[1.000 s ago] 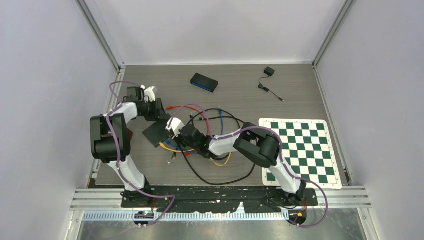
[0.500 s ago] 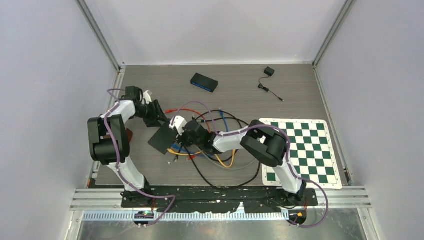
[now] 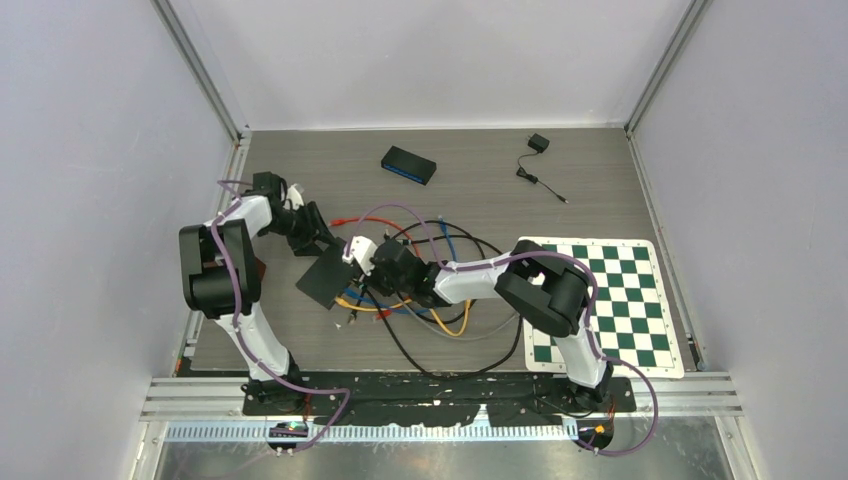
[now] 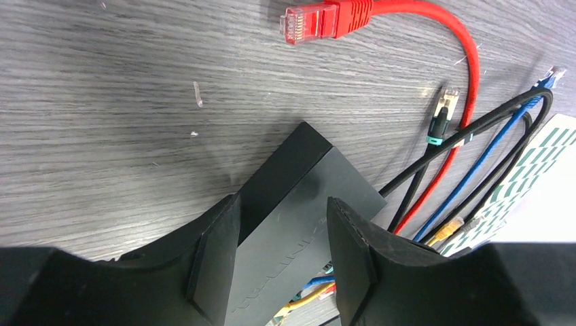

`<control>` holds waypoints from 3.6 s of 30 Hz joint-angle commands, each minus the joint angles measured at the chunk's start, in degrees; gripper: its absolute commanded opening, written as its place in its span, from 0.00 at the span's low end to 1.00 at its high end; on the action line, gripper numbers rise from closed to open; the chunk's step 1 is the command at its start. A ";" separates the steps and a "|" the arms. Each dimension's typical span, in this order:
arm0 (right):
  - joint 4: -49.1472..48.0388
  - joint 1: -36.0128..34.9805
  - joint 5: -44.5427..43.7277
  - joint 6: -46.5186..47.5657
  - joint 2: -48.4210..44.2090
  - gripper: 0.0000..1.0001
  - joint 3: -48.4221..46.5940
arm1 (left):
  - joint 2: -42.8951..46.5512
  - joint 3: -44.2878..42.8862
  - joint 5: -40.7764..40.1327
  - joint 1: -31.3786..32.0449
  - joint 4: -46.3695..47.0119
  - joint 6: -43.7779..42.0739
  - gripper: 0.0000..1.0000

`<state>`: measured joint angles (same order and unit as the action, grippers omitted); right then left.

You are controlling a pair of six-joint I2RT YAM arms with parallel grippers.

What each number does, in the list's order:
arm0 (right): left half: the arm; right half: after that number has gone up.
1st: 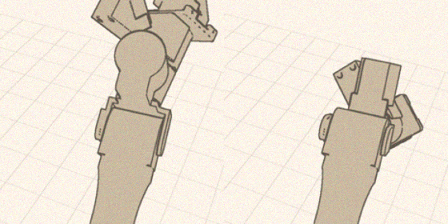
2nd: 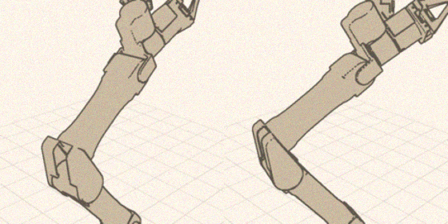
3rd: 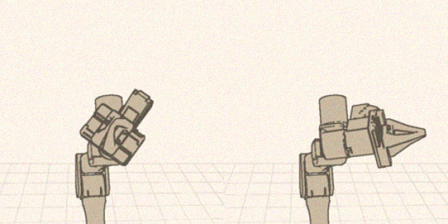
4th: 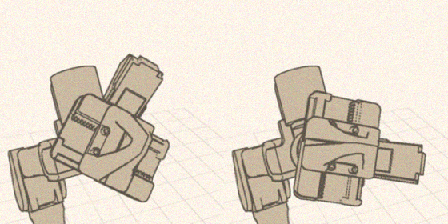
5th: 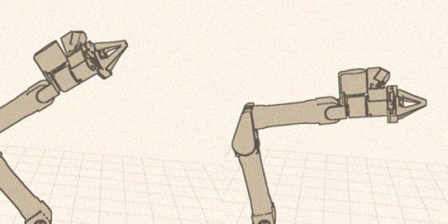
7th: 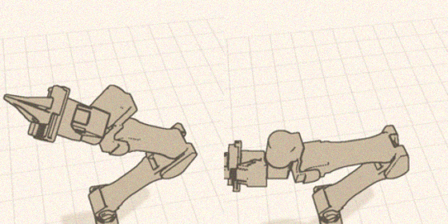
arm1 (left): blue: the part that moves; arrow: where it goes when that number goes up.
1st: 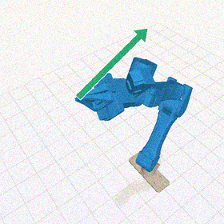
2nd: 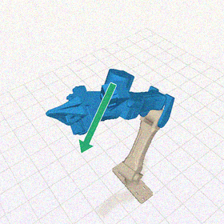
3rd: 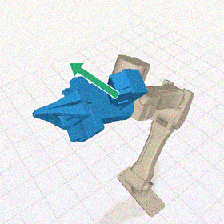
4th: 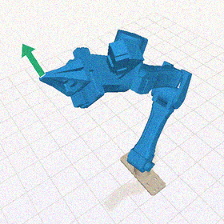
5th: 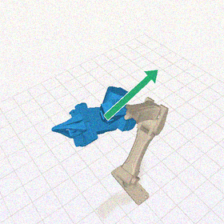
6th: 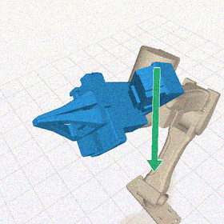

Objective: Insert the plug into the switch port
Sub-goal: Insert the connector into the switch port, then pick up the connector from the center of the board.

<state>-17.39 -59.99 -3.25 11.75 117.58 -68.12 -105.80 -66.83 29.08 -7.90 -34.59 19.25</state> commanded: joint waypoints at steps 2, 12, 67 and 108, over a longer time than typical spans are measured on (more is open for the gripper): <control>-1.14 0.57 0.53 1.23 -2.72 0.25 0.43 | -0.18 -2.01 3.16 -0.27 -1.21 -0.24 0.50; -7.01 1.67 0.19 1.30 1.05 0.05 -5.20 | 1.23 4.86 11.48 -0.16 0.73 0.01 0.37; 33.17 33.81 10.85 6.29 -21.41 0.57 -4.96 | 55.47 12.83 -11.94 3.60 -4.22 -5.80 1.00; 41.47 32.96 20.48 3.45 5.39 0.69 -37.00 | 44.62 17.64 -0.08 7.38 2.39 -0.49 0.86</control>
<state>26.52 -25.71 17.26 13.52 121.95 -100.57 -59.27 -45.08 28.05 -0.75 -32.67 19.07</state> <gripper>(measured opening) 0.683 0.870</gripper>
